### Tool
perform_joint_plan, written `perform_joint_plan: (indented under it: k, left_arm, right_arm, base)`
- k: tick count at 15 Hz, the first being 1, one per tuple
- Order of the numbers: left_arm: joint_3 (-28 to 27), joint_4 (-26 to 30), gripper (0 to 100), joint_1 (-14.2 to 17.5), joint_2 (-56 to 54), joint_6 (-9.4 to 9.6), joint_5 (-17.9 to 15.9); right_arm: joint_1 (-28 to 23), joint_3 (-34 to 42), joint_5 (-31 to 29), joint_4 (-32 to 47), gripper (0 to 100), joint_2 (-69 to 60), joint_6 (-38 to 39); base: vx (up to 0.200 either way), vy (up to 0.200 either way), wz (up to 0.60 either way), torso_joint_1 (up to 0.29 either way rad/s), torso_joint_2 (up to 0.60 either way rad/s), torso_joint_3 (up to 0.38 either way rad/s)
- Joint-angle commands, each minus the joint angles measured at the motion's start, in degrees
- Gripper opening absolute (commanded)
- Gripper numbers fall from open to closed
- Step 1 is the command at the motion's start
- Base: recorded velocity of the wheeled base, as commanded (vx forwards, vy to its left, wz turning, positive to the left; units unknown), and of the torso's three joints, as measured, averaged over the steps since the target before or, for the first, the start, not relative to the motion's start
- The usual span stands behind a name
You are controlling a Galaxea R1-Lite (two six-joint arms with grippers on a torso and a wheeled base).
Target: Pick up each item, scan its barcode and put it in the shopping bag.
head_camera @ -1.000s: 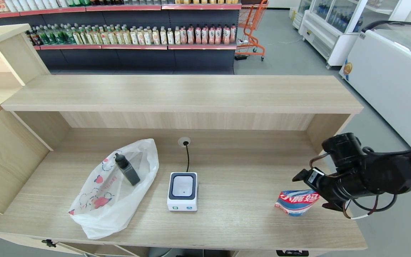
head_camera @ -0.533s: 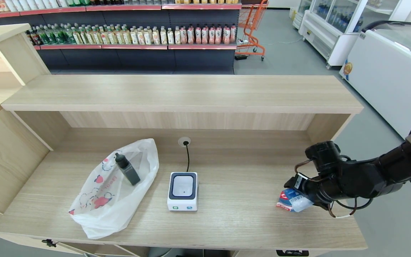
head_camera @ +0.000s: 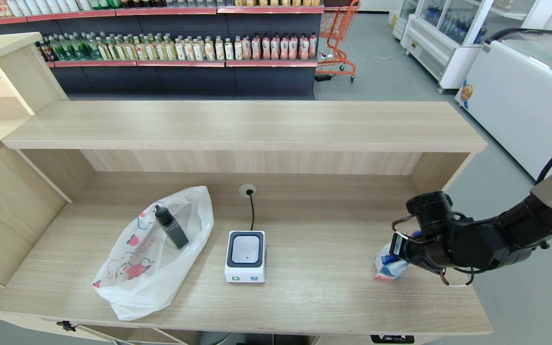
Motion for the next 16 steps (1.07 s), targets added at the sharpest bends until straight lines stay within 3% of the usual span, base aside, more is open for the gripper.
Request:
perform_joint_plan:
  k: [1, 4, 8, 11, 13, 14, 16]
  left_arm:
    - [0.0, 0.0, 100, 0.0, 0.1, -0.01, 0.0]
    - [0.0, 0.0, 100, 0.0, 0.1, -0.01, 0.0]
    - [0.0, 0.0, 100, 0.0, 0.1, -0.01, 0.0]
    - [0.0, 0.0, 100, 0.0, 0.1, -0.01, 0.0]
    - [0.0, 0.0, 100, 0.0, 0.1, -0.01, 0.0]
    - [0.0, 0.0, 100, 0.0, 0.1, -0.01, 0.0]
    - [0.0, 0.0, 100, 0.0, 0.1, -0.01, 0.0]
  right_arm:
    - [0.0, 0.1, 4.8, -3.1, 0, -6.1, -1.4]
    - [-4.3, 2.9, 30.7, -3.3, 0, -22.3, -12.3]
    - [-14.4, 10.3, 74.4, -3.3, 0, -32.7, -39.0]
    - [-13.3, 13.3, 86.5, -3.2, 0, -35.3, -48.7]
    - [-11.1, 14.1, 87.4, -2.8, 0, -36.6, -48.7]
    - [-10.2, 14.3, 87.4, -2.7, 0, -37.2, -47.6]
    - [-7.6, 14.6, 87.4, -2.8, 0, -40.6, -35.8]
  base:
    - [0.000, 0.000, 0.00, 0.000, 0.00, 0.000]
    - [0.000, 0.000, 0.00, 0.000, 0.00, 0.000]
    - [0.000, 0.000, 0.00, 0.000, 0.00, 0.000]
    - [0.000, 0.000, 0.00, 0.000, 0.00, 0.000]
    - [0.000, 0.000, 0.00, 0.000, 0.00, 0.000]
    - [0.000, 0.000, 0.00, 0.000, 0.00, 0.000]
    - [0.000, 0.000, 0.00, 0.000, 0.00, 0.000]
